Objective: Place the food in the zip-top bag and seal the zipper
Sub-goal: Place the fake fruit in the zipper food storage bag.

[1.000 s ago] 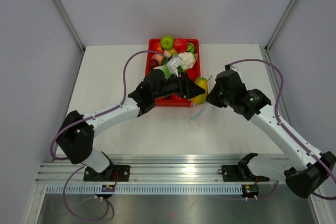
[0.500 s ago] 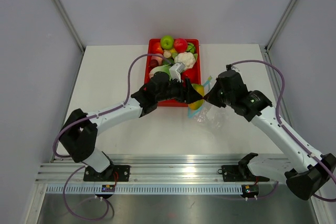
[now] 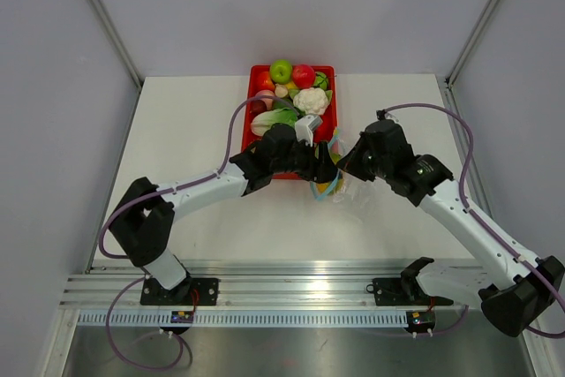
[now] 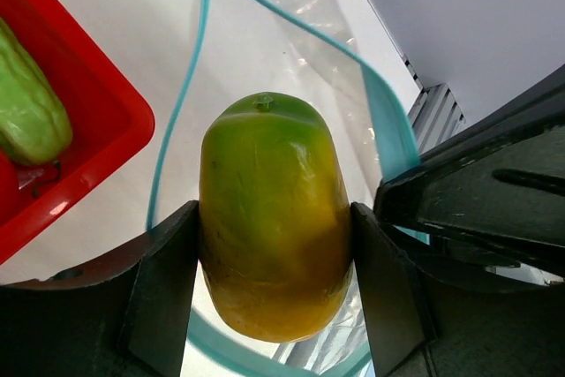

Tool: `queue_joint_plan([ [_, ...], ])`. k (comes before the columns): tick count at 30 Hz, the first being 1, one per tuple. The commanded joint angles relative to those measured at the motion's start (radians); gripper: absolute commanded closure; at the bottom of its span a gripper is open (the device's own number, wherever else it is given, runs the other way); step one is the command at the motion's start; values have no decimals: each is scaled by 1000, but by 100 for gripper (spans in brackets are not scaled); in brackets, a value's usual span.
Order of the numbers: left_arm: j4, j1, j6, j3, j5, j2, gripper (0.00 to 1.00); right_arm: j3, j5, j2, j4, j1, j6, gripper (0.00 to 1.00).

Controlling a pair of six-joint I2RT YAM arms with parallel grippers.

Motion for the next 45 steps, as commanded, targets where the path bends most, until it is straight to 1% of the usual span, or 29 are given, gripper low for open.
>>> queue_joint_plan([
  [1, 40, -5, 17, 59, 48, -17, 100, -15, -20, -2, 59, -2, 13, 100],
  [5, 41, -5, 7, 86, 78, 3, 99, -44, -33, -20, 82, -2, 23, 100],
  [6, 29, -7, 10, 99, 87, 10, 93, -51, -35, -23, 82, -2, 26, 100],
  [8, -15, -7, 24, 131, 95, 35, 68, -53, -35, -28, 82, -2, 24, 100],
  [9, -28, -7, 30, 137, 98, 38, 42, -53, -32, -30, 82, -2, 26, 100],
  [10, -44, -8, 35, 142, 98, 39, 36, -53, -33, -33, 81, -2, 24, 100],
  [11, -54, -8, 46, 151, 103, 38, 32, -53, -29, -31, 79, -4, 23, 100],
  [12, -61, -8, 50, 156, 104, 35, 31, -53, -26, -33, 76, -4, 23, 100],
  [15, -92, -10, 82, 179, 97, 10, 31, -58, -26, -30, 78, -5, 20, 100],
  [16, -139, -10, 92, 183, 91, 6, 29, -61, -27, -30, 82, -5, 21, 100],
  [19, -176, -10, 118, 195, 80, -13, 21, -64, -36, -27, 88, -8, 23, 100],
  [22, -175, -10, 121, 192, 74, -16, 14, -65, -46, -25, 99, -8, 23, 100],
  [23, -175, -11, 118, 194, 74, -14, 8, -62, -46, -23, 99, -8, 23, 100],
  [24, -173, -11, 116, 194, 75, -10, 6, -61, -47, -25, 101, -8, 20, 100],
  [26, -172, -11, 110, 192, 75, -7, 5, -59, -44, -27, 96, -8, 17, 100],
  [28, -173, -11, 112, 189, 75, -17, 7, -59, -38, -28, 91, -8, 15, 100],
  [29, -173, -11, 116, 185, 74, -26, 13, -62, -38, -31, 87, -8, 17, 100],
  [31, -180, -11, 132, 177, 71, -55, 19, -67, -30, -33, 81, -10, 17, 100],
  [32, -189, -11, 139, 180, 74, -65, 24, -70, -27, -34, 79, -13, 17, 100],
  [35, -264, -13, 202, 209, 138, -92, 29, -74, -20, -36, 76, -19, 15, 100],
  [36, -328, -13, 222, 223, 156, -96, 31, -76, -17, -33, 71, -22, 10, 100],
  [37, -360, -16, 260, 234, 172, -99, 32, -79, -15, -33, 71, -25, 10, 100],
  [39, -422, -16, 286, 243, 178, -115, 35, -82, -14, -31, 70, -30, 7, 100],
  [43, -460, -16, 329, 234, 163, -169, 37, -88, 6, -33, 59, -45, 1, 100],
  [45, -483, -15, 342, 238, 140, -191, 35, -91, 9, -39, 48, -45, -5, 100],
])
